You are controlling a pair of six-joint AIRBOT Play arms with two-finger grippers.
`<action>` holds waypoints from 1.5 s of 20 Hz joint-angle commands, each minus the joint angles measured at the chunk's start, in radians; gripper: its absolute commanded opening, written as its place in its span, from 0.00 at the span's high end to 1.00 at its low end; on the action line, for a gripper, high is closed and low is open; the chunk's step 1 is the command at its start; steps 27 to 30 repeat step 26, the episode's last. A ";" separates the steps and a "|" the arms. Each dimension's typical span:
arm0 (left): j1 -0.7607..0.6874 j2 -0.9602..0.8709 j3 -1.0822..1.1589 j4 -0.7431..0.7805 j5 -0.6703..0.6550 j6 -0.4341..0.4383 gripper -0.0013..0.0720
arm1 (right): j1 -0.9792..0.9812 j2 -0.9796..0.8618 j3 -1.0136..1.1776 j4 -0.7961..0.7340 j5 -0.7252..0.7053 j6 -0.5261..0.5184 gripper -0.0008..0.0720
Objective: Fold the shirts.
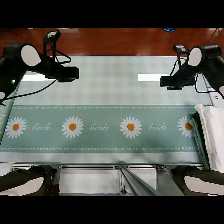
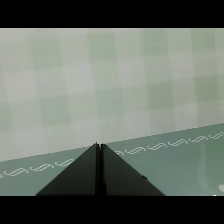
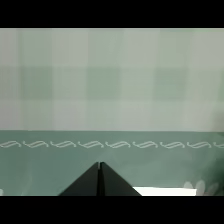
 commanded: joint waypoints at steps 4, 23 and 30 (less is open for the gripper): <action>0.002 -0.027 0.003 0.026 -0.021 -0.015 0.95 | 0.009 -0.012 -0.023 -0.063 0.030 0.013 0.96; 0.002 -0.058 0.003 0.026 -0.021 -0.015 0.95 | 0.009 -0.012 -0.023 -0.063 0.030 0.013 0.96; 0.002 -0.058 0.003 0.026 -0.021 -0.015 0.95 | 0.009 -0.012 -0.023 -0.063 0.030 0.012 0.96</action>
